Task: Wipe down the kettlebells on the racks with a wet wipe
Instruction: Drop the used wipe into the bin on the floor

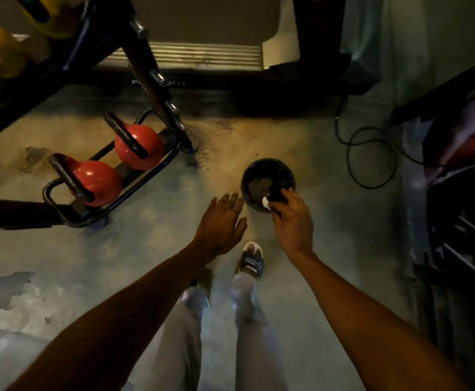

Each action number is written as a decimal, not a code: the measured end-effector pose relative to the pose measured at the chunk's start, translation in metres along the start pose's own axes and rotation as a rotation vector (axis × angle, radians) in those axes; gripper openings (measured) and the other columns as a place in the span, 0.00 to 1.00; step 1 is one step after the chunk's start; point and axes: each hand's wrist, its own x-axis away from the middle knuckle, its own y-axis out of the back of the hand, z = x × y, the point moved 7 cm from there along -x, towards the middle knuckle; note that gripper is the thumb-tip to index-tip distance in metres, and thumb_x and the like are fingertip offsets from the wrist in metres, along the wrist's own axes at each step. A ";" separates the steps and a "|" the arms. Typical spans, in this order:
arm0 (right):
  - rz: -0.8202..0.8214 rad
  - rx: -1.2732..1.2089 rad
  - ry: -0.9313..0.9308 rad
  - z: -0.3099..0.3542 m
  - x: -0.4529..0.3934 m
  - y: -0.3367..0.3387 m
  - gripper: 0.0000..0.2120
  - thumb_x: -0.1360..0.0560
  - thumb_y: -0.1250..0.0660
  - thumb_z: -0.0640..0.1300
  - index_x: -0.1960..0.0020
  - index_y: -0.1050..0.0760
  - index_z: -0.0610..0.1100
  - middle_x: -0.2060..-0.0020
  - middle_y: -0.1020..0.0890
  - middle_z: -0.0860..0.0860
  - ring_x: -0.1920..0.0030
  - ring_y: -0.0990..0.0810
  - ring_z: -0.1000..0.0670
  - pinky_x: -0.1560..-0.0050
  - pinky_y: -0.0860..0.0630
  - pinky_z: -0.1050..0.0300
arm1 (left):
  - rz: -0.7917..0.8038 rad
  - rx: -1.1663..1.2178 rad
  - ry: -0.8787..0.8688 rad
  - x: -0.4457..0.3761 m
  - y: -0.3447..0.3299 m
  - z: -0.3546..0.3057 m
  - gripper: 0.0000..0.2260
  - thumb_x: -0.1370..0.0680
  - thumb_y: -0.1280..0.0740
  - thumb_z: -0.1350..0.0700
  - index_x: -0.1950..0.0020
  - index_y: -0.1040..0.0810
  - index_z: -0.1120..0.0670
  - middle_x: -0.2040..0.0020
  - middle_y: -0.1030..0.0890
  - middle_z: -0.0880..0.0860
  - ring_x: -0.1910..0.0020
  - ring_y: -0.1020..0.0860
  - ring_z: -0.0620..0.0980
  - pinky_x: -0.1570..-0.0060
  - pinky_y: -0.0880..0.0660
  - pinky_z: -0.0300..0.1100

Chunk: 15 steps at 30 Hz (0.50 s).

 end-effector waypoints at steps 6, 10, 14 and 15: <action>0.031 0.089 0.115 -0.049 -0.034 -0.022 0.14 0.27 0.22 0.38 0.43 0.14 0.48 0.27 0.25 0.39 0.23 0.31 0.35 0.23 0.36 0.33 | 0.013 -0.031 0.057 -0.064 -0.035 -0.008 0.35 0.17 0.58 0.37 0.14 0.48 0.54 0.14 0.47 0.57 0.15 0.49 0.56 0.18 0.56 0.55; 0.019 0.066 0.073 -0.083 -0.052 -0.068 0.13 0.26 0.22 0.39 0.43 0.14 0.49 0.27 0.25 0.38 0.23 0.32 0.35 0.24 0.36 0.32 | 0.032 -0.086 0.047 -0.107 -0.070 0.006 0.36 0.17 0.60 0.36 0.14 0.52 0.53 0.14 0.51 0.57 0.15 0.53 0.57 0.19 0.61 0.56; -0.020 0.079 -0.012 -0.121 -0.062 -0.130 0.11 0.23 0.25 0.42 0.41 0.14 0.49 0.26 0.25 0.40 0.22 0.33 0.37 0.20 0.42 0.39 | 0.068 -0.167 -0.008 -0.155 -0.115 0.035 0.35 0.17 0.60 0.36 0.14 0.54 0.52 0.14 0.54 0.57 0.15 0.55 0.57 0.18 0.61 0.59; -0.039 0.071 -0.042 -0.133 -0.065 -0.152 0.11 0.22 0.26 0.43 0.41 0.14 0.50 0.26 0.25 0.41 0.22 0.33 0.37 0.20 0.42 0.41 | 0.086 -0.175 -0.017 -0.168 -0.133 0.044 0.35 0.17 0.60 0.36 0.14 0.53 0.53 0.14 0.53 0.57 0.15 0.55 0.58 0.18 0.60 0.60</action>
